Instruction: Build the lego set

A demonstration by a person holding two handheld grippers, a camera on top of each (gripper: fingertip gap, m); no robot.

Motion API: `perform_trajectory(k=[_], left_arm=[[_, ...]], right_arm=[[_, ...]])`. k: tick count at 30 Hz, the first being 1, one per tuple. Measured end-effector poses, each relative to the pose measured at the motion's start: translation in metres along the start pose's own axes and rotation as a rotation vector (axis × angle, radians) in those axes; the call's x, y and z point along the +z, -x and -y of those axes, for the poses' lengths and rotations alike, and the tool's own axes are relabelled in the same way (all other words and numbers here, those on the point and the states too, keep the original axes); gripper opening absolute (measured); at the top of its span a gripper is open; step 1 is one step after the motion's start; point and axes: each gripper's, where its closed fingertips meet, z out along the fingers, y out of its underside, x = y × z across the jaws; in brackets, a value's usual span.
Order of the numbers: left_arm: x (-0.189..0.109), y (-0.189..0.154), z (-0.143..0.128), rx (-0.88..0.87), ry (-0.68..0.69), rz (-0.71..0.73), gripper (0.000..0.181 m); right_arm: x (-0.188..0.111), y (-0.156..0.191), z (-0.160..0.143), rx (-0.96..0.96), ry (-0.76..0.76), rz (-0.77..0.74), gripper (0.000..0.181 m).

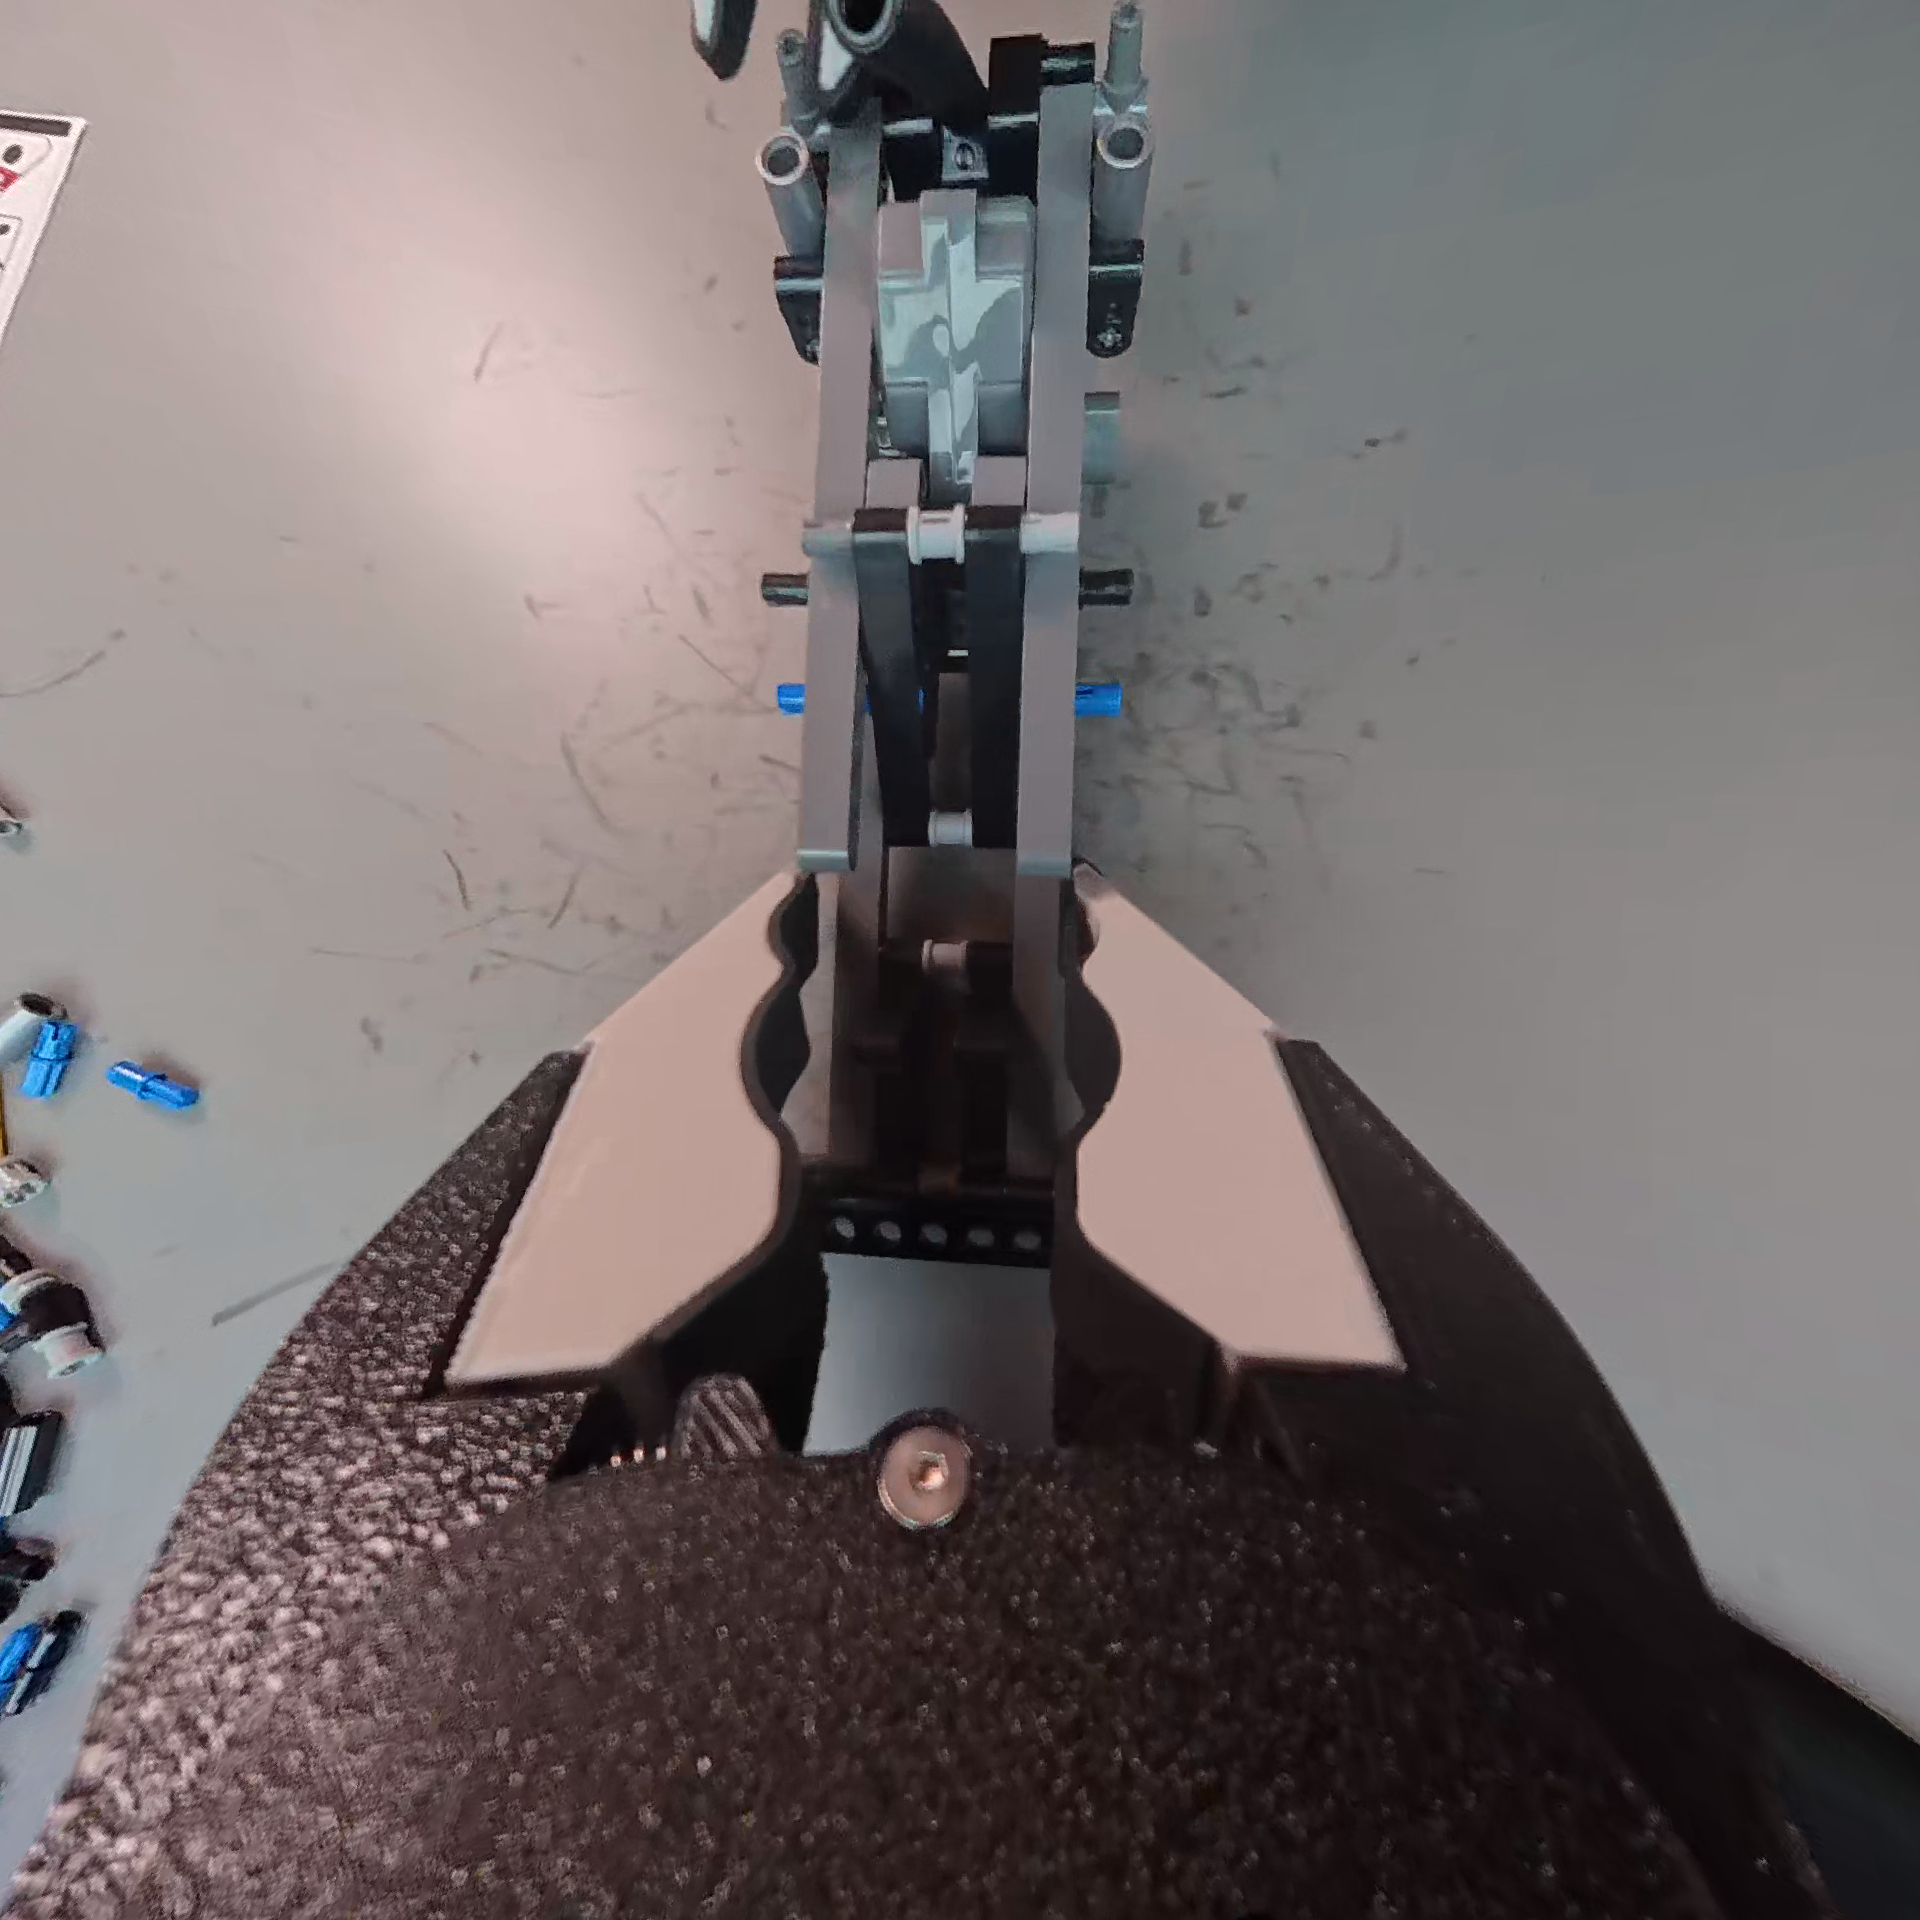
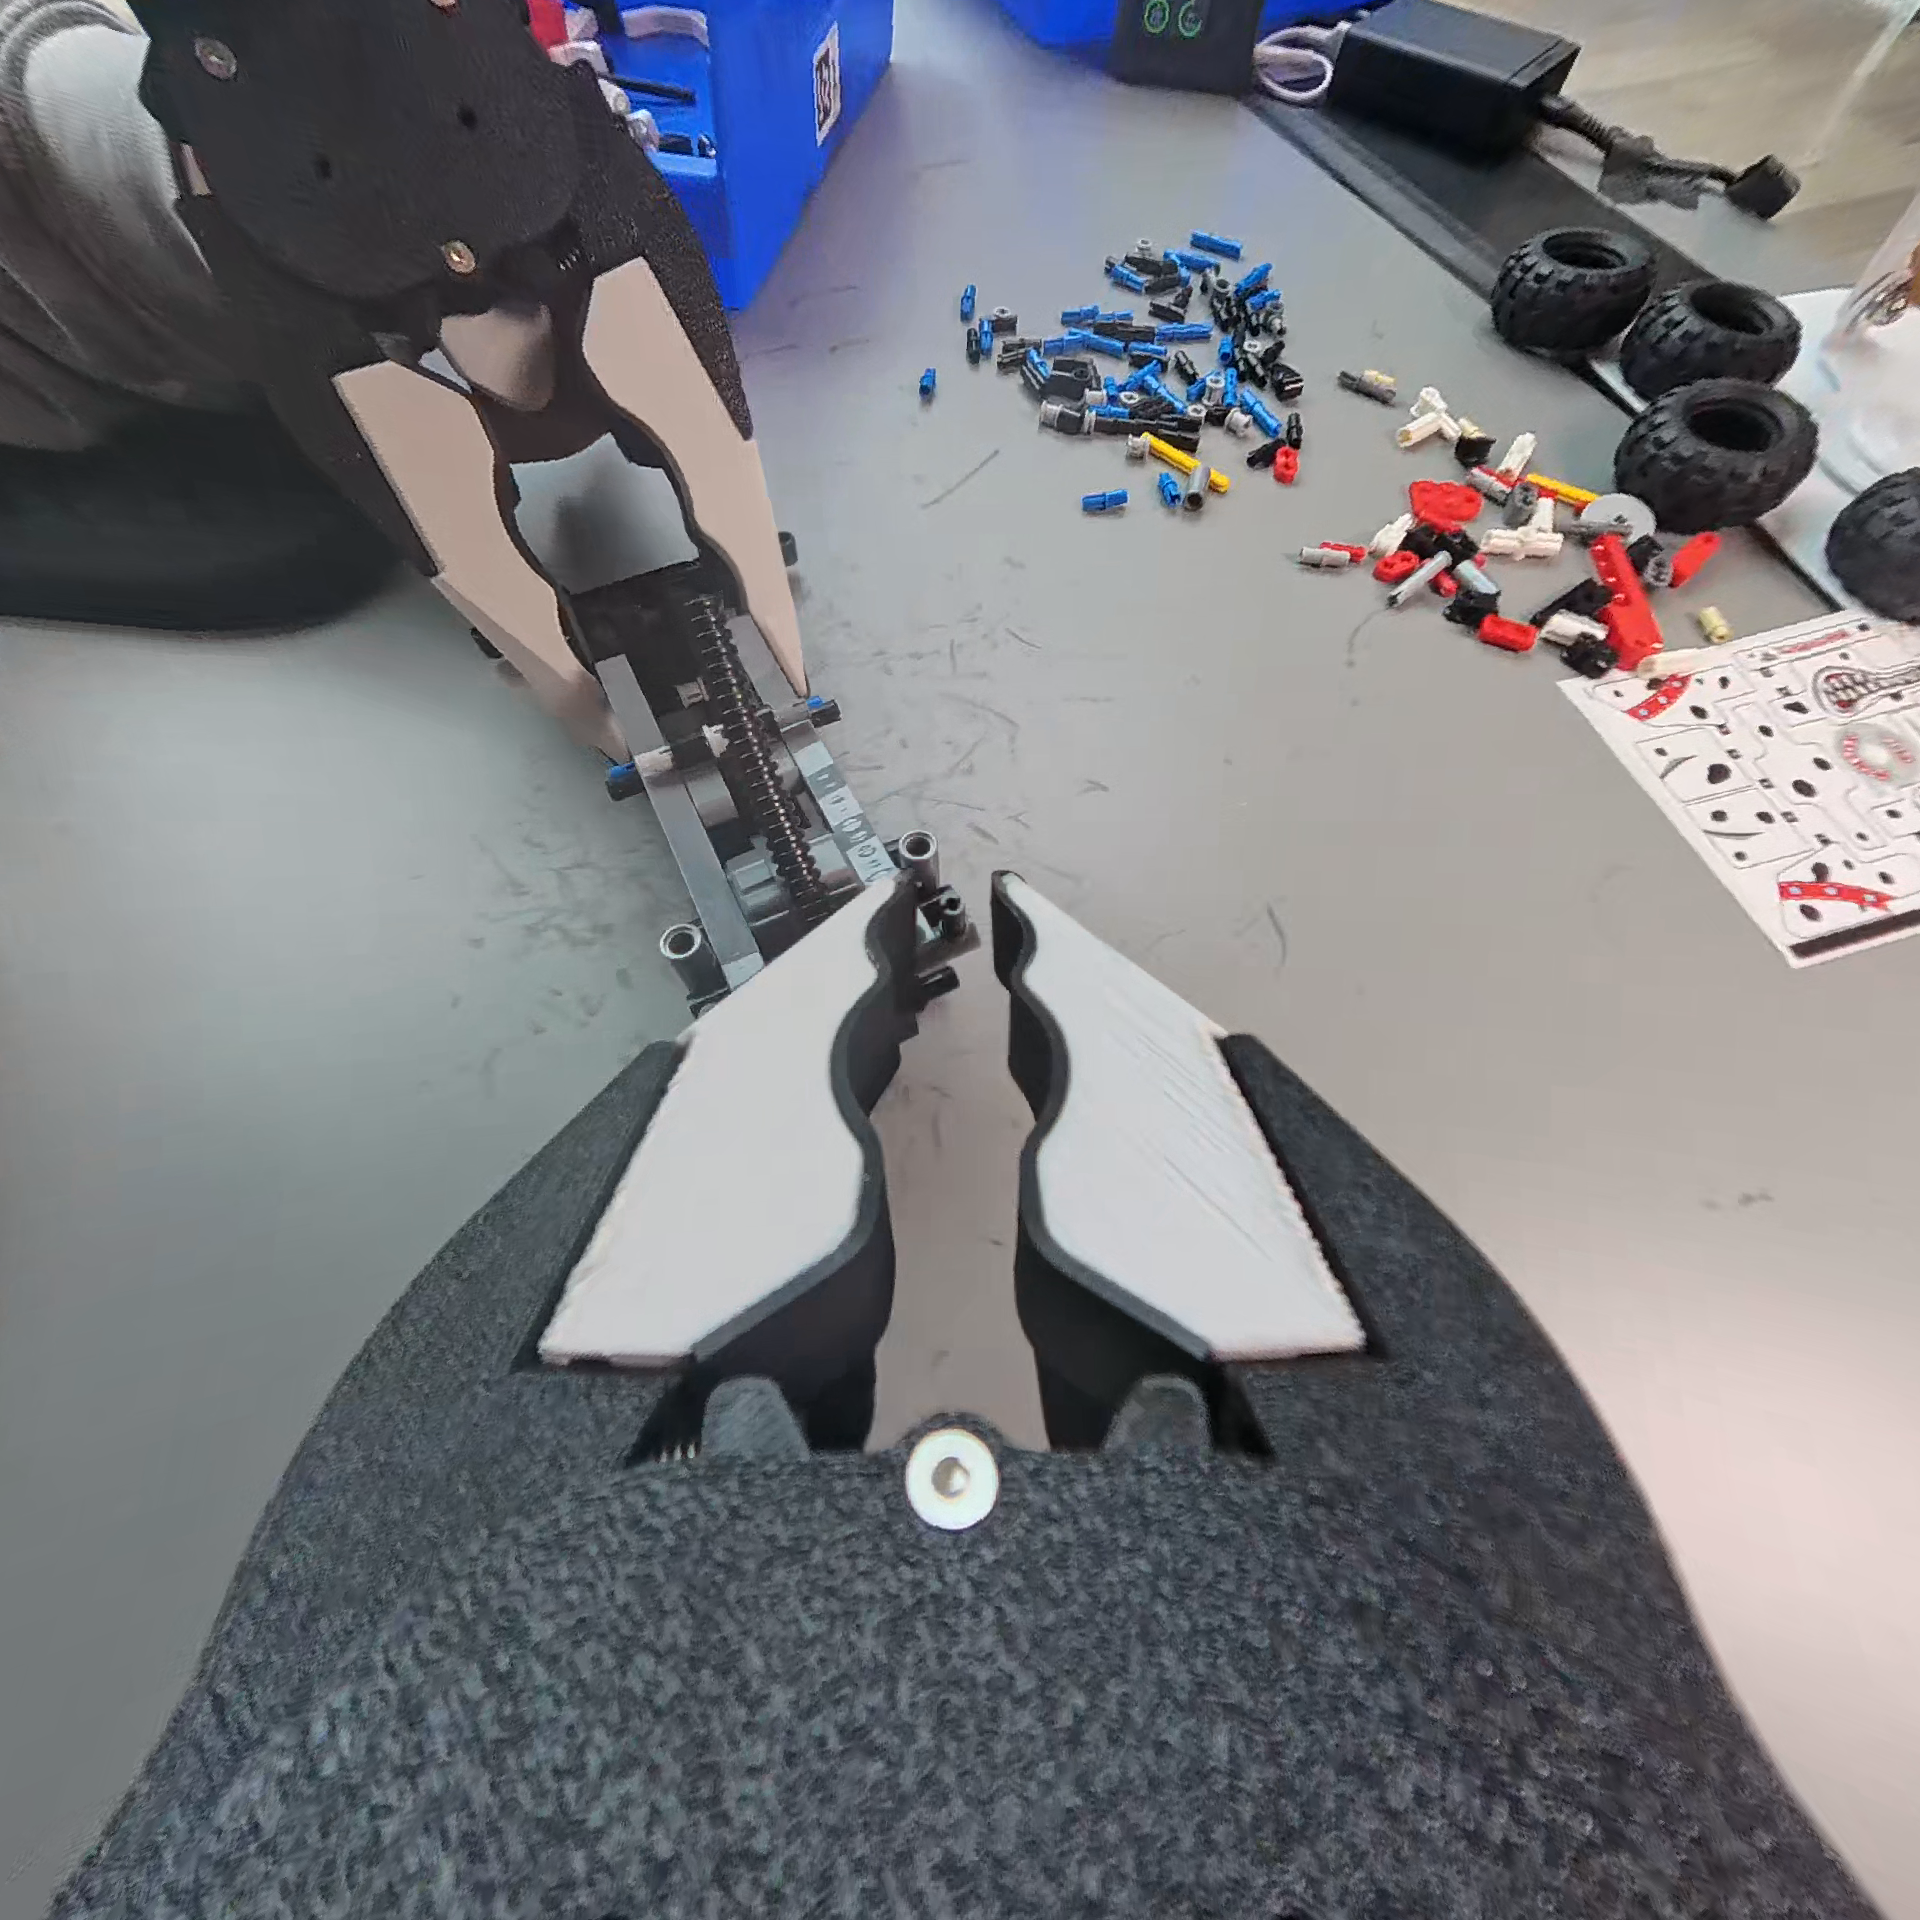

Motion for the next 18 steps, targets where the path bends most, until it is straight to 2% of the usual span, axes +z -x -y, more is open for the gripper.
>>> perform_trajectory(k=[2,12,18], left_arm=[[-0.0002,-0.0006,-0.0002,0.007,0.001,0.000,0.046],[-0.0003,-0.0006,0.0006,0.023,0.000,0.012,0.044],[0.0000,0.0005,0.0014,0.012,-0.008,0.019,0.044]], right_arm=[[0.0029,-0.0012,-0.0030,0.015,0.019,-0.004,0.004],[-0.0008,-0.0004,-0.0053,0.076,-0.015,0.076,0.004],[-0.0012,-0.0015,-0.0012,0.075,-0.055,0.065,0.004]])
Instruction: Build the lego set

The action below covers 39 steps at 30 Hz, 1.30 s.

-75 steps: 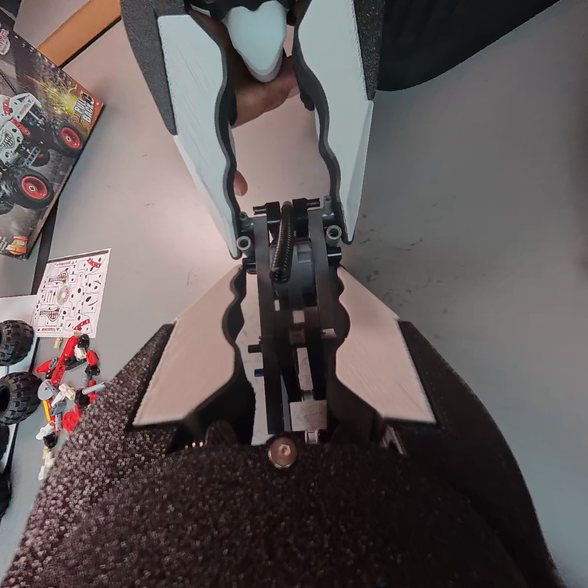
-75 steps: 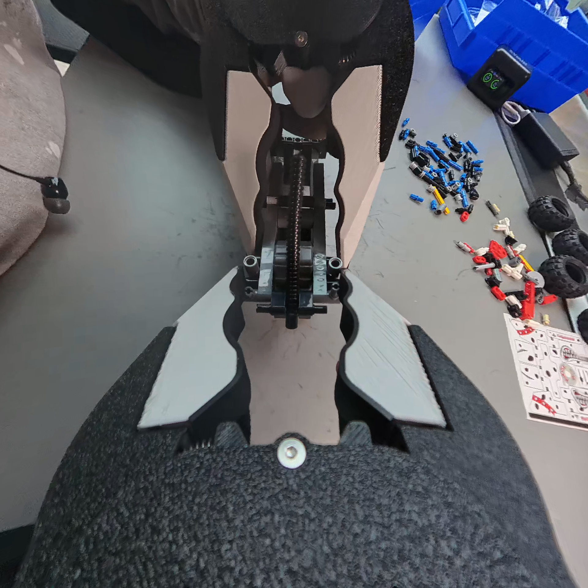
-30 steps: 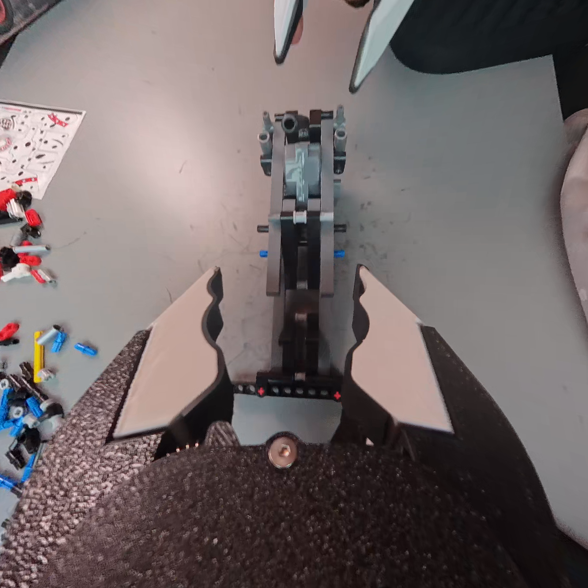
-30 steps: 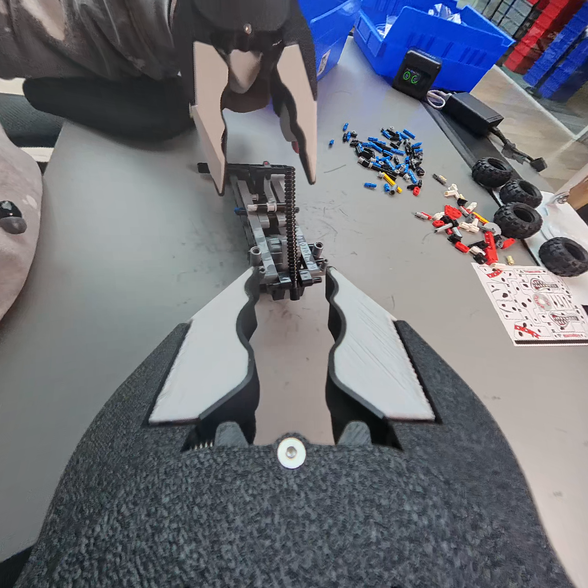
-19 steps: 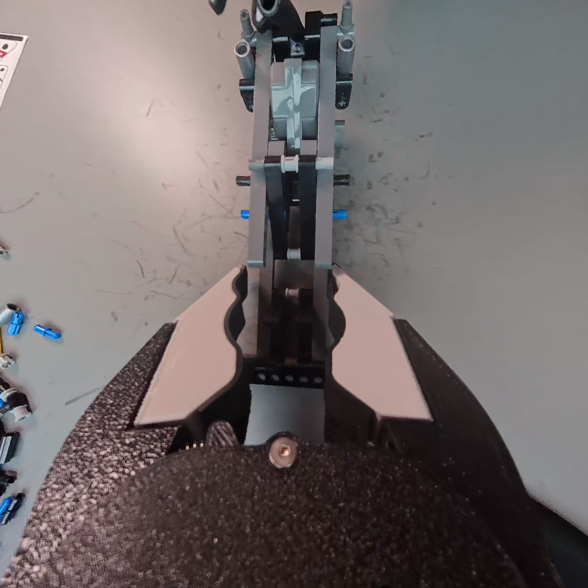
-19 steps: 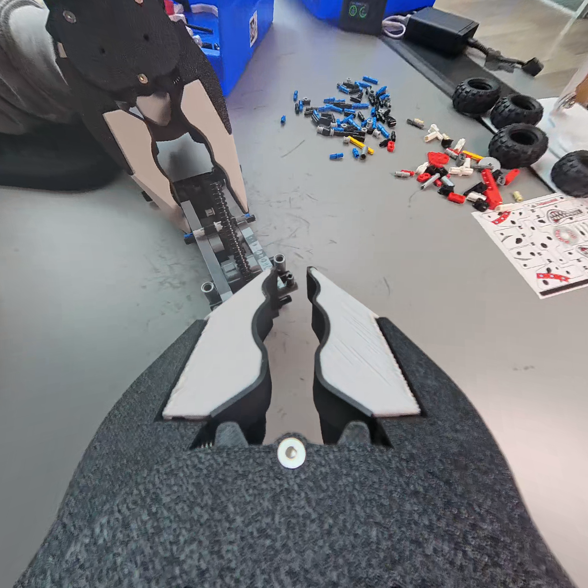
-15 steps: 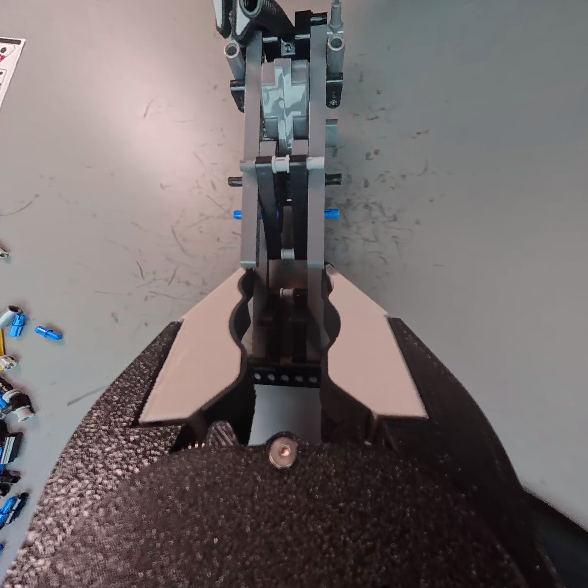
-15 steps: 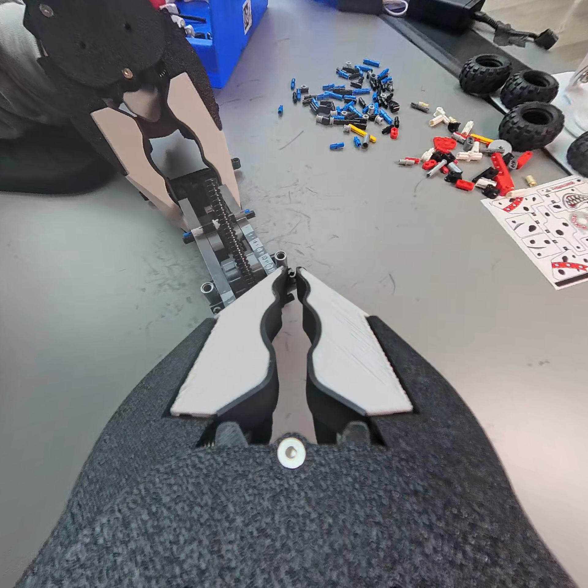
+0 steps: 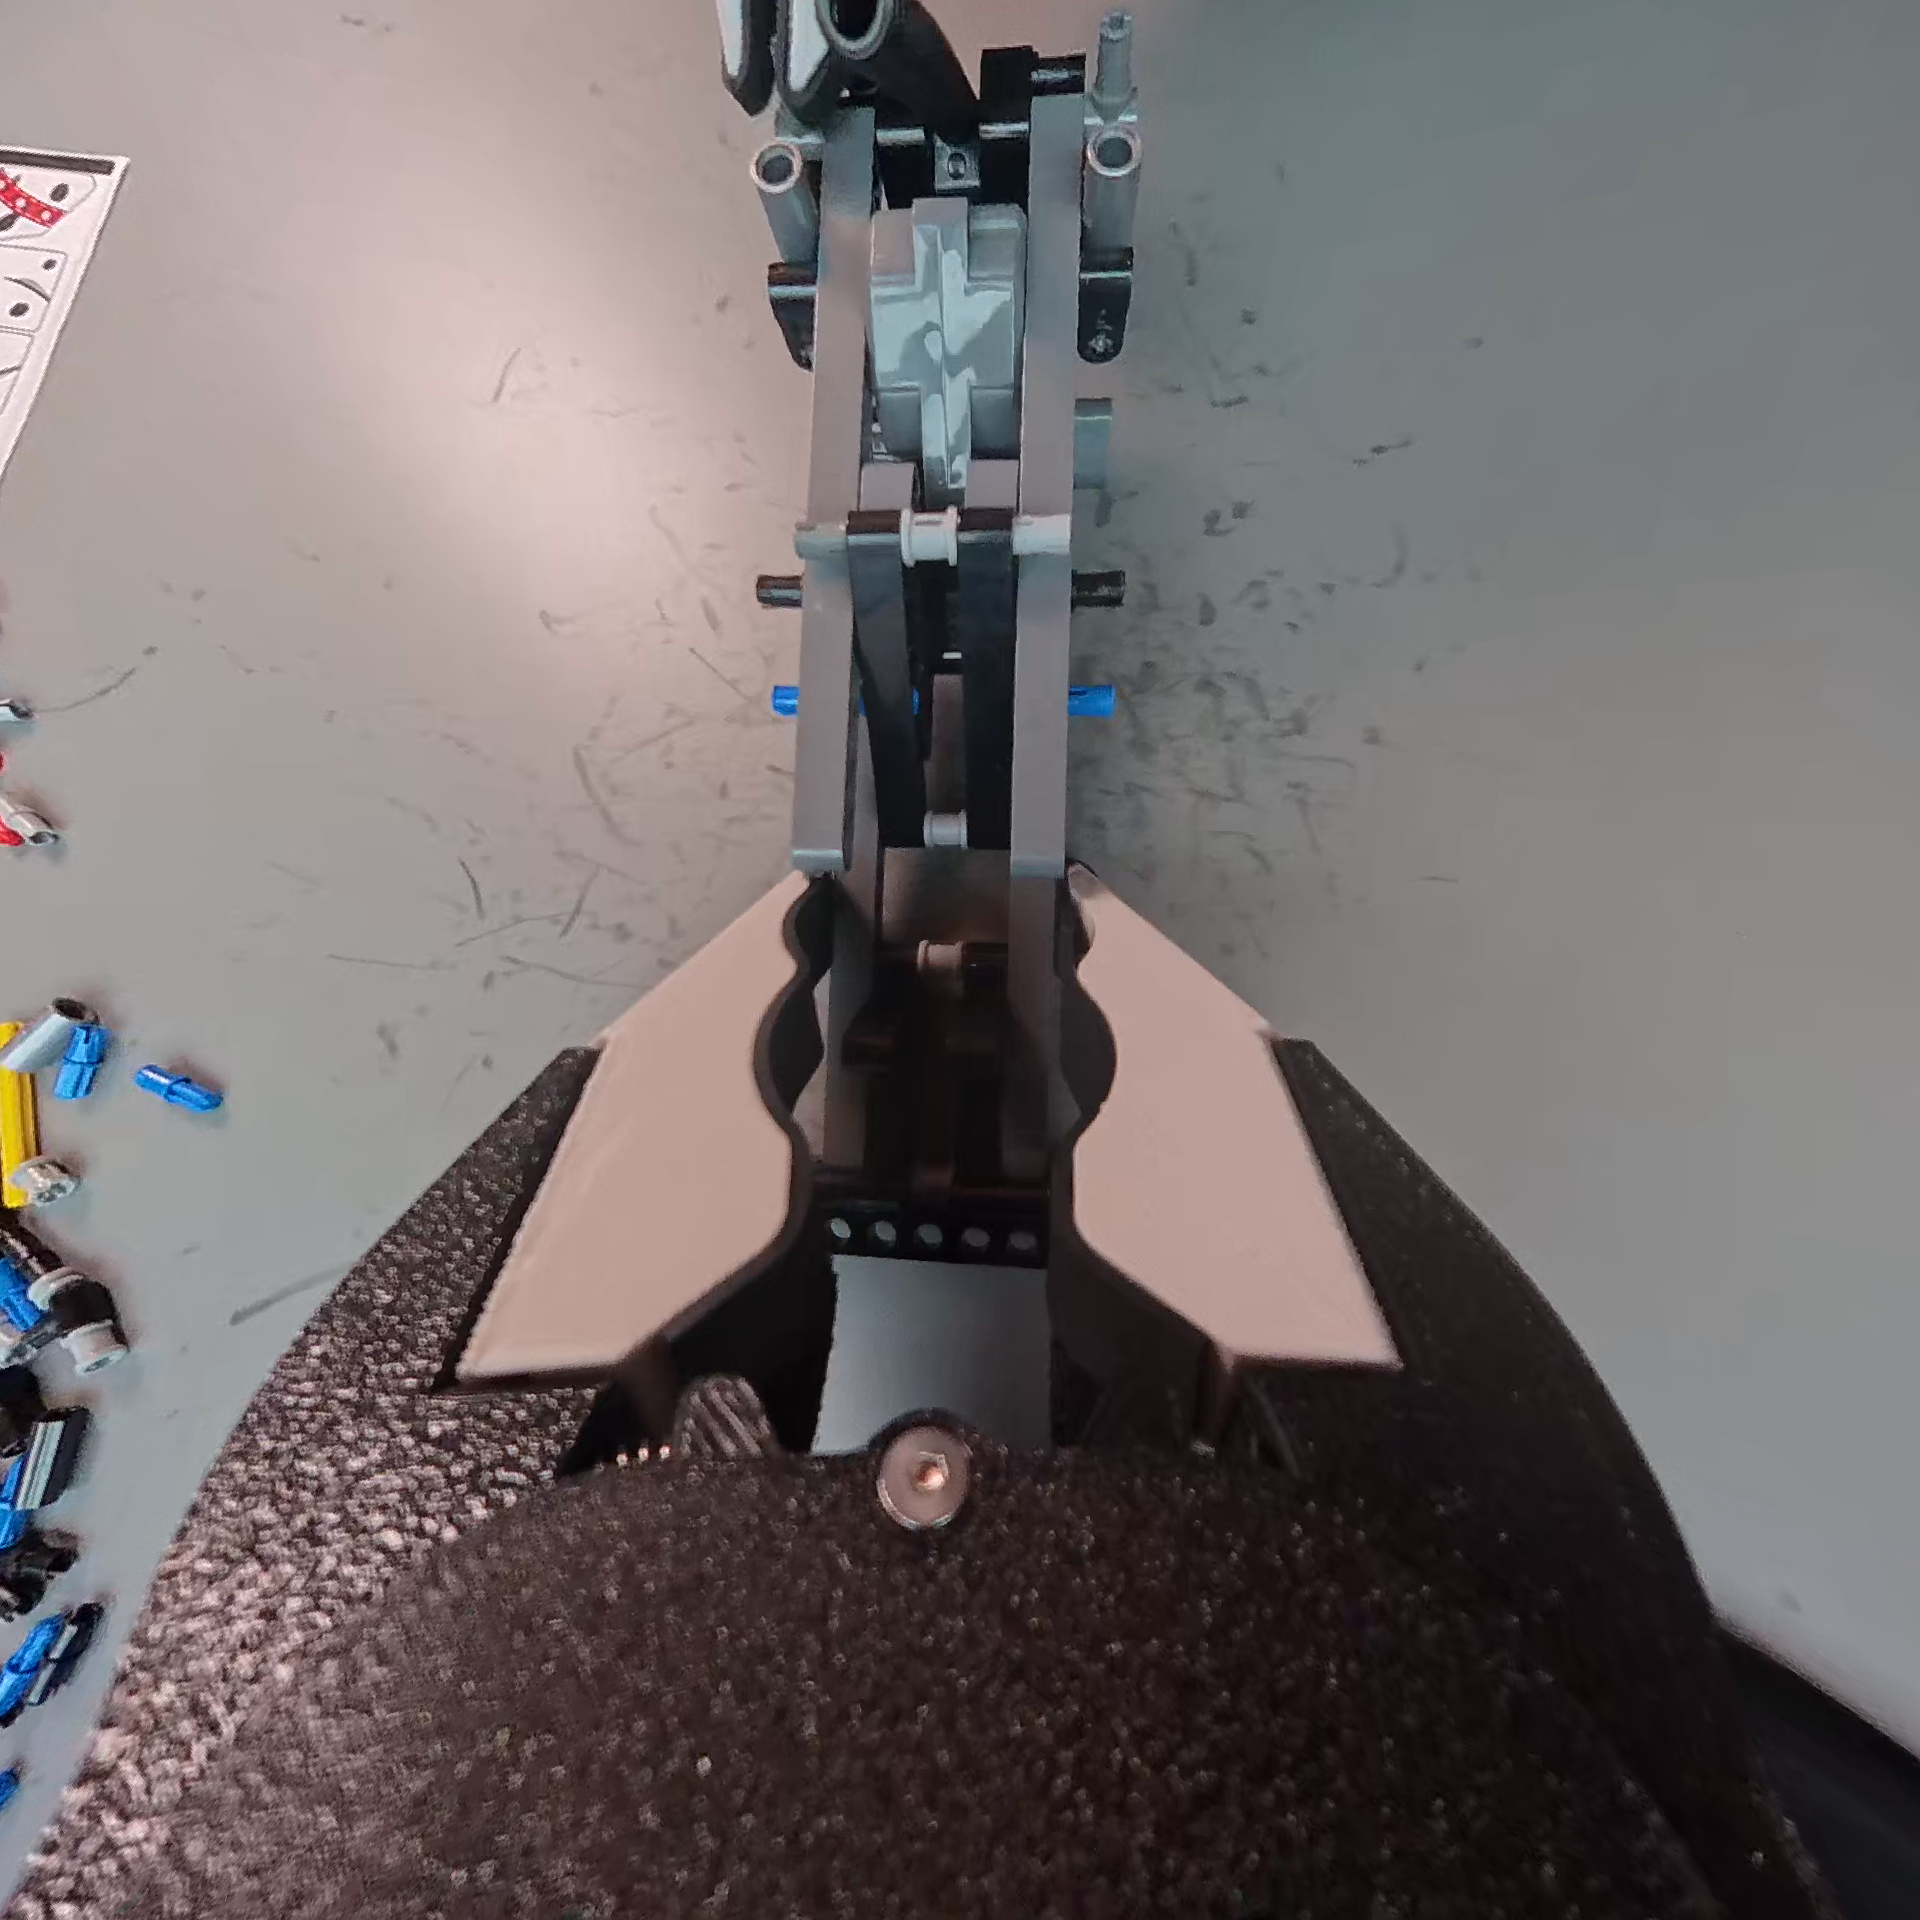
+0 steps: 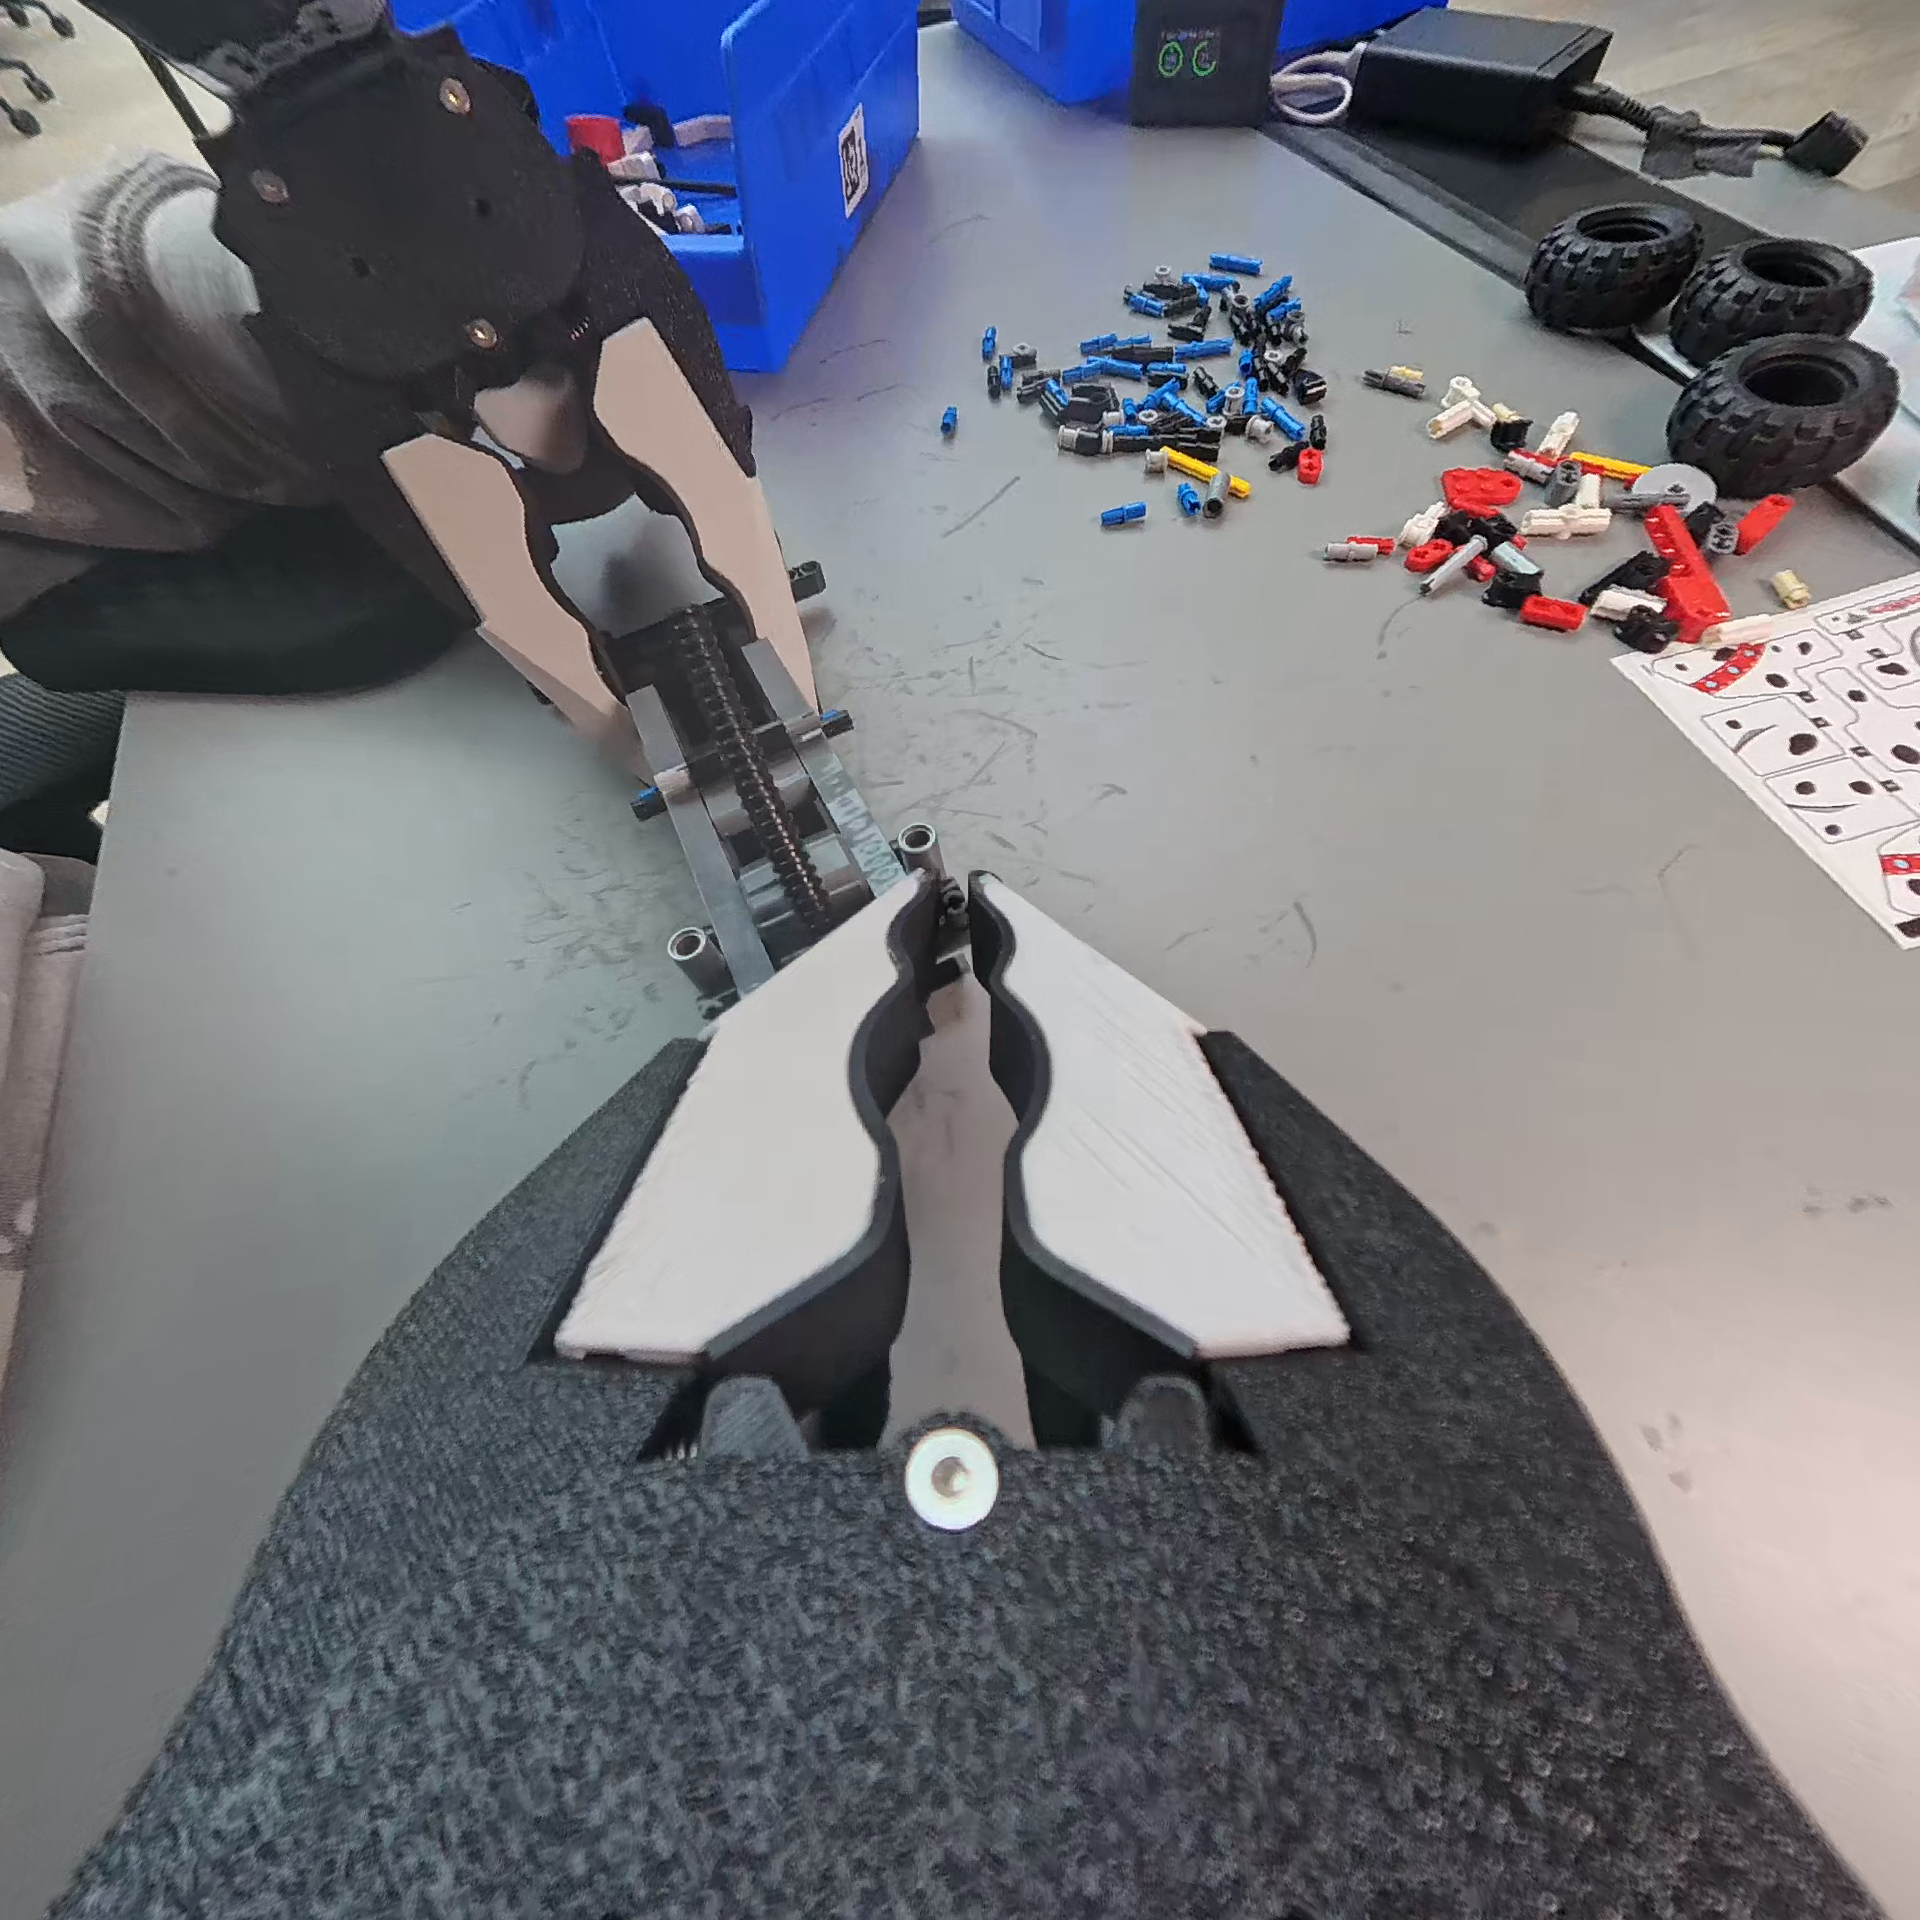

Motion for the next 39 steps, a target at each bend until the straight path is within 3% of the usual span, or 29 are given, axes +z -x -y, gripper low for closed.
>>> perform_trajectory(k=[2,5,9,16,39], left_arm=[[0.000,0.000,0.000,-0.002,-0.003,0.000,0.044],[0.000,0.001,0.001,-0.007,-0.009,-0.001,0.044],[0.001,0.002,0.002,-0.013,-0.024,-0.004,0.044],[0.001,0.003,0.003,-0.004,-0.027,0.007,0.044],[0.002,0.002,0.003,0.000,-0.015,0.006,0.044]], right_arm=[[-0.007,0.003,0.013,0.038,-0.079,0.041,0.016],[-0.024,-0.004,0.028,0.060,-0.163,0.031,0.017],[-0.029,-0.019,0.010,0.019,-0.098,-0.040,0.013],[-0.009,-0.005,-0.002,-0.006,-0.029,0.019,0.003],[0.000,-0.005,-0.002,-0.063,-0.018,-0.006,0.004]])
